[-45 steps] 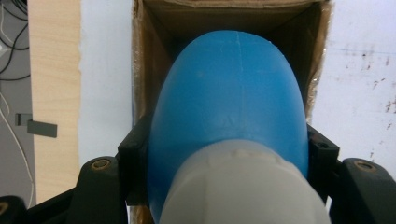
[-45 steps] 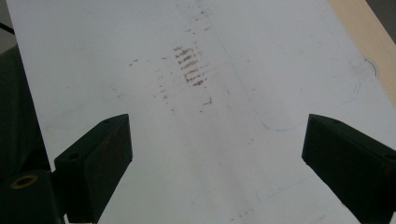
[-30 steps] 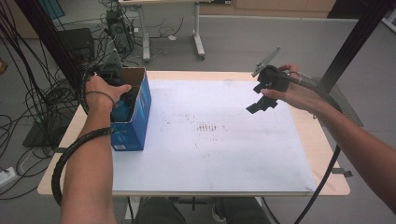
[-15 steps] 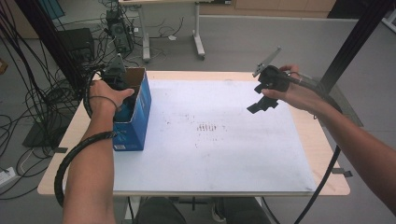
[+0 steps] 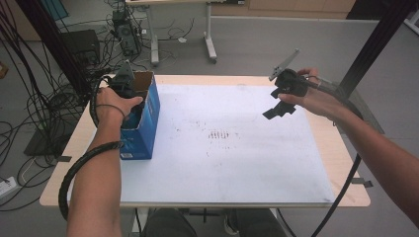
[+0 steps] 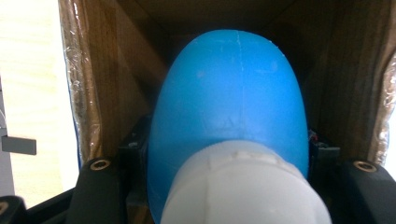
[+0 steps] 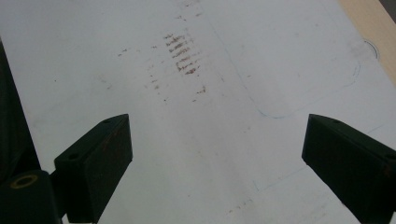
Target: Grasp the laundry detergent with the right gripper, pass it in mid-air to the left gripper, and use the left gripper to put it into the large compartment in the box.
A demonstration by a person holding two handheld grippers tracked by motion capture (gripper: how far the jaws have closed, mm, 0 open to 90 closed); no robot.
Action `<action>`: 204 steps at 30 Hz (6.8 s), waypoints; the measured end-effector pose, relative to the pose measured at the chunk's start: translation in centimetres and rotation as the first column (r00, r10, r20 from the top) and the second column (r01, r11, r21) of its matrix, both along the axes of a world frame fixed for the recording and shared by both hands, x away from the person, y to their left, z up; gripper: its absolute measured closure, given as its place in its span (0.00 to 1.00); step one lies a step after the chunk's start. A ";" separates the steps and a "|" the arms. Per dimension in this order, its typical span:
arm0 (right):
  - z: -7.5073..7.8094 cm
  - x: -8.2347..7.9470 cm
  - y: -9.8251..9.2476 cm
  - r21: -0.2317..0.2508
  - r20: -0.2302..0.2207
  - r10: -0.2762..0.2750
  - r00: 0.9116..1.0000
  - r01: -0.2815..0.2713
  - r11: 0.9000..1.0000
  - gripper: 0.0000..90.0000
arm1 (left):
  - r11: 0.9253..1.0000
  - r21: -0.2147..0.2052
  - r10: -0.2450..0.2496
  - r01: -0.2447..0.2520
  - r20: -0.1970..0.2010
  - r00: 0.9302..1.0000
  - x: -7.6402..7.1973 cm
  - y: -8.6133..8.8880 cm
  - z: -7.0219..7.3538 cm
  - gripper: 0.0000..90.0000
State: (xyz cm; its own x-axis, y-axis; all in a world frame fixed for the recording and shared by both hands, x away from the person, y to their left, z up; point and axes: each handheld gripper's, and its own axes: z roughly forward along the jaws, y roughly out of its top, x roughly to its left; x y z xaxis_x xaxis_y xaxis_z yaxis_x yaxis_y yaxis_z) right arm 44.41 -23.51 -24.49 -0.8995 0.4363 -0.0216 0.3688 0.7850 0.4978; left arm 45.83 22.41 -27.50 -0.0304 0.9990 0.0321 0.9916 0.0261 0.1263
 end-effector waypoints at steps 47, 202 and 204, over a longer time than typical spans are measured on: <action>1.4 0.4 -0.7 -0.025 0.027 -0.014 1.000 0.015 1.000 0.09 | 1.000 -0.002 0.005 -0.005 0.004 1.000 0.0 0.0 0.0 0.41; 1.8 3.3 -2.1 -0.108 0.031 -0.092 0.995 0.095 0.990 0.10 | 0.944 -0.101 -0.300 0.313 0.125 0.946 -1.8 -15.1 6.6 0.18; 1.9 3.4 -2.0 -0.112 0.030 -0.094 0.995 0.096 0.989 0.10 | 0.945 -0.103 -0.297 0.310 0.122 0.947 -1.7 -15.3 6.5 0.18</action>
State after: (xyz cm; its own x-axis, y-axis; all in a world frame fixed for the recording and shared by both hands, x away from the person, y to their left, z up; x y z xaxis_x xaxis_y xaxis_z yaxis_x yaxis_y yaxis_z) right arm 47.79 -25.53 -22.61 -0.8527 0.5133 -0.0970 0.4332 0.7986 0.4179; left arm 44.12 7.13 -21.01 0.2778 0.9577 -0.0753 0.9365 -0.2525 0.2434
